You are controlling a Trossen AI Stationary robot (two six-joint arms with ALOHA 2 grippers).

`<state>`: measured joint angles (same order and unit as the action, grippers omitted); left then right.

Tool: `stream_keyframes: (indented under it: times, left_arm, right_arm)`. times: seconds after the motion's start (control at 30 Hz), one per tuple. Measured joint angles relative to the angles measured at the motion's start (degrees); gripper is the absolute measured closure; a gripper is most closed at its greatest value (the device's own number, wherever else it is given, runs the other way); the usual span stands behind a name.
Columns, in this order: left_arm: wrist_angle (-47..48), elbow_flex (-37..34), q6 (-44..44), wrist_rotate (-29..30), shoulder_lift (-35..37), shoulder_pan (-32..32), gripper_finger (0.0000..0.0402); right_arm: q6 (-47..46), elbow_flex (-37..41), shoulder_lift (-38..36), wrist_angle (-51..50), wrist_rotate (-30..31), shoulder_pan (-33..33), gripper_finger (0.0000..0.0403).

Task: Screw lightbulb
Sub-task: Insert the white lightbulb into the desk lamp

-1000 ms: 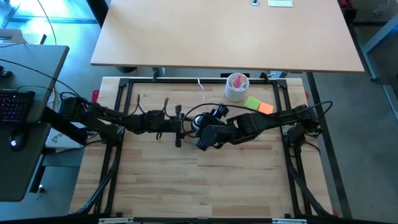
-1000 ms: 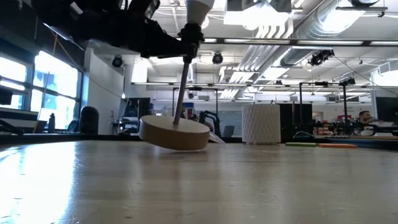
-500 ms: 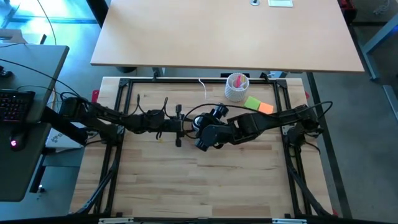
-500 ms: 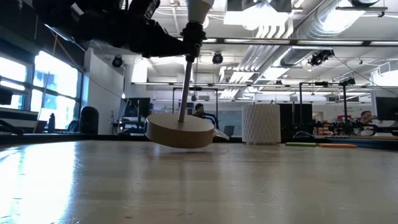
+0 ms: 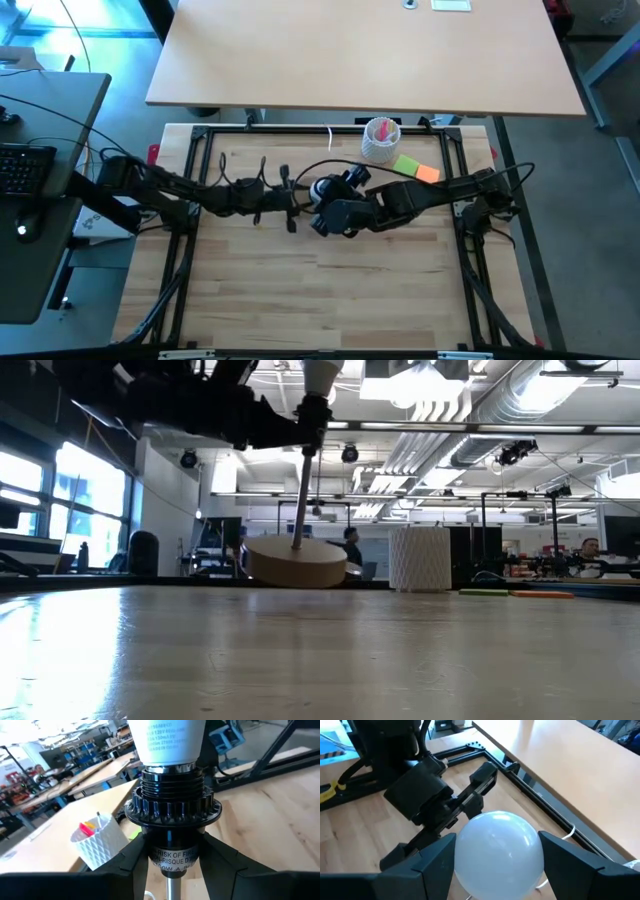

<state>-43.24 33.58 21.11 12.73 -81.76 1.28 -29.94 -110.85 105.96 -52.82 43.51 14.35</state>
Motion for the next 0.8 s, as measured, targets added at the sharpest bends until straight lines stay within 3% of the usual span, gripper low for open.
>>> stream_keyframes:
  times: [0.4,0.8]
  left_arm:
    - [-11.0,0.1,-6.1,3.1,-5.0,0.3,0.0270]
    - [-12.9,0.1,-6.4,4.3,-6.6,0.8,0.0270]
  right_arm:
    - [-12.3,0.0,0.1,0.7,8.1,0.0,0.0142]
    - [-12.8,0.0,0.0,1.0,5.3,-0.1,0.0118]
